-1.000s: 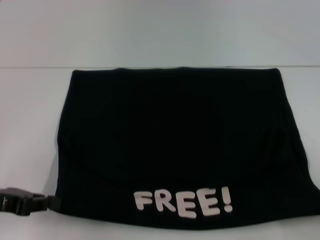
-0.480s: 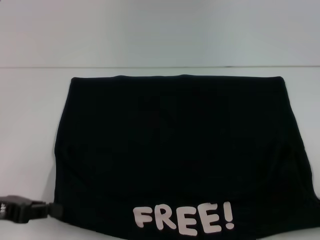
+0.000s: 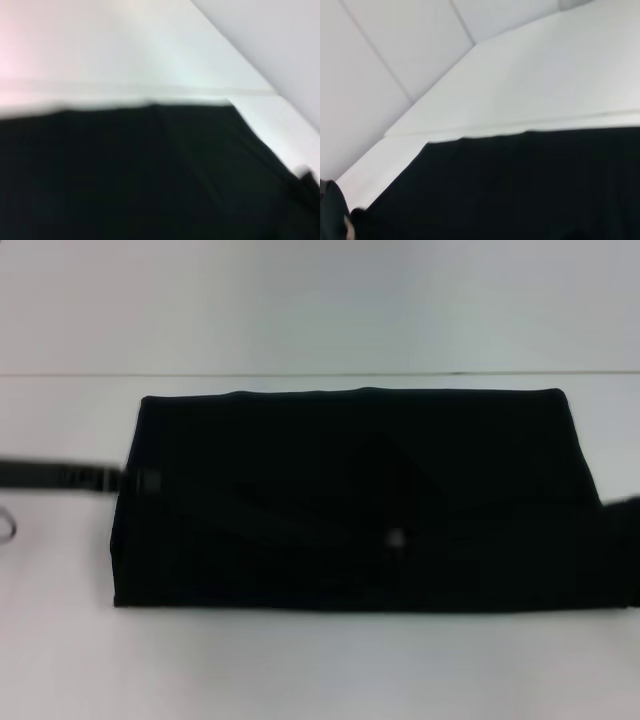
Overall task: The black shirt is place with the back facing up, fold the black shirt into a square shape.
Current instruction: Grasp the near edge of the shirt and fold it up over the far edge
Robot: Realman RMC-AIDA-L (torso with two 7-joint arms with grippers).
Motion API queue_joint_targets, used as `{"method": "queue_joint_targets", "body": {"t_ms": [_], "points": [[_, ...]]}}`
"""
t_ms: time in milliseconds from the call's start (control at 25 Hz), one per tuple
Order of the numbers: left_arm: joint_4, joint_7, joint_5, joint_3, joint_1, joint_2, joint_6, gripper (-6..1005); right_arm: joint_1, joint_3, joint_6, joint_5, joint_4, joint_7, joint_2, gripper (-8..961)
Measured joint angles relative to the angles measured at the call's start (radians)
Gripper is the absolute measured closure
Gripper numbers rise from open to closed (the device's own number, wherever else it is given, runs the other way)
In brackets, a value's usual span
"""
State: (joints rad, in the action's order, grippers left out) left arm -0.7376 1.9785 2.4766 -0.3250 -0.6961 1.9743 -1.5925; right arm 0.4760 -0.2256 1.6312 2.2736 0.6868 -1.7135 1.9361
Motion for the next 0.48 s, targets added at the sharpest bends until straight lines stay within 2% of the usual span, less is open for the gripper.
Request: {"method": "queue_joint_targets", "body": {"t_ms": [200, 280, 480], "points": [[0.062, 0.009, 0.002, -0.014, -0.095, -0.005, 0.302, 994, 0.098, -0.019, -0.182, 0.008, -0.057, -0.044, -0.001, 952], [0.093, 0.010, 0.005, -0.049, -0.119, -0.004, 0.413, 994, 0.133, -0.030, -0.263, 0.008, -0.099, -0.051, -0.002, 952], [0.140, 0.012, 0.001, -0.147, -0.143, 0.015, 0.628, 994, 0.218, -0.113, -0.499, 0.010, -0.198, -0.088, -0.005, 952]]}}
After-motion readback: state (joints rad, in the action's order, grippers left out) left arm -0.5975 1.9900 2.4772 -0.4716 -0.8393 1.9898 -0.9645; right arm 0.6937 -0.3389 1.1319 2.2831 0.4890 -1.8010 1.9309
